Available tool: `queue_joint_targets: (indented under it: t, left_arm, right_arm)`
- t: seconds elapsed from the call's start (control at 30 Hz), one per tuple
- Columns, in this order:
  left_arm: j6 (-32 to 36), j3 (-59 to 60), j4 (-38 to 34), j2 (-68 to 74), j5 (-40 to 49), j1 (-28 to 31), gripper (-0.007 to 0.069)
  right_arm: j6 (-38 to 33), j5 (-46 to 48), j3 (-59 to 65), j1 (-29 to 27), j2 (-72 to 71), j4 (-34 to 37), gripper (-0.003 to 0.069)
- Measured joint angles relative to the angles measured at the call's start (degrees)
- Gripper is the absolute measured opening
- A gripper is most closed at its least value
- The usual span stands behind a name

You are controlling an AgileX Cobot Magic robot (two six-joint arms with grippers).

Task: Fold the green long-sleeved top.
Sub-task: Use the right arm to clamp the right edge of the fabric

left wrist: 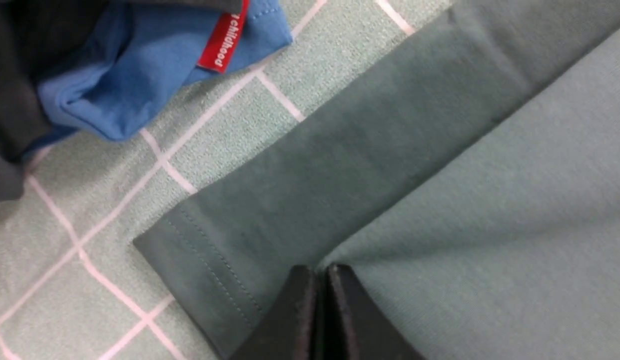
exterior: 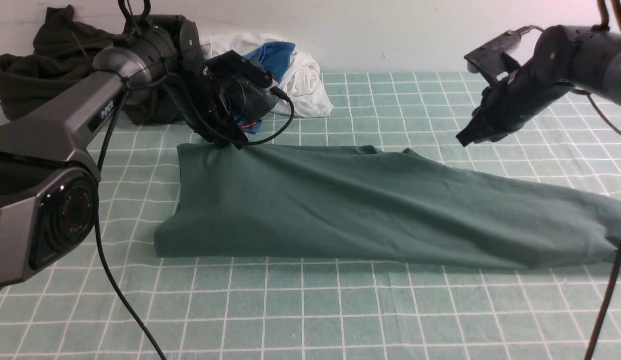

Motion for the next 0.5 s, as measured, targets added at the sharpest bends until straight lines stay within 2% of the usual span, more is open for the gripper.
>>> queue_joint_targets:
  t: [0.13, 0.2, 0.23, 0.33, 0.37, 0.4, 0.47, 0.5]
  left_arm:
    - [-0.27, 0.0, -0.23, 0.0, -0.46, 0.59, 0.0053]
    - [-0.27, 0.0, -0.29, 0.0, -1.57, 1.45, 0.0146]
    - [-0.32, 0.0, -0.45, 0.0, -1.58, 1.52, 0.0154]
    - [-1.18, 0.0, -2.2, -0.5, -1.74, 2.54, 0.0337]
    - [-1.39, 0.0, -2.27, -0.58, -1.65, 2.54, 0.0337]
    - [-2.64, 0.0, -2.76, -1.67, -1.13, 2.66, 0.0409]
    - [-5.03, 0.0, -3.12, -4.44, 1.45, 2.6, 0.0465]
    - [-5.57, 0.0, -3.12, -5.32, 2.55, 2.6, 0.0468]
  right_arm:
    - [3.69, 6.79, 0.0, -2.0, -1.15, -0.06, 0.0]
    - [5.8, 11.82, 0.0, -3.98, -2.92, -0.11, 0.0034]
    - [5.9, 11.82, 0.0, -4.14, -3.07, -0.11, 0.0036]
    - [7.35, 17.74, 0.0, -6.28, -5.85, -1.65, 0.0085]
    - [7.51, 18.16, 0.0, -6.38, -5.99, -1.78, 0.0087]
    - [7.96, 18.93, 0.0, -6.98, -7.09, -2.65, 0.01]
    - [9.54, 19.19, 0.0, -7.5, -9.04, -3.34, 0.0109]
    - [10.15, 19.19, 0.07, -7.63, -9.73, -3.34, 0.011]
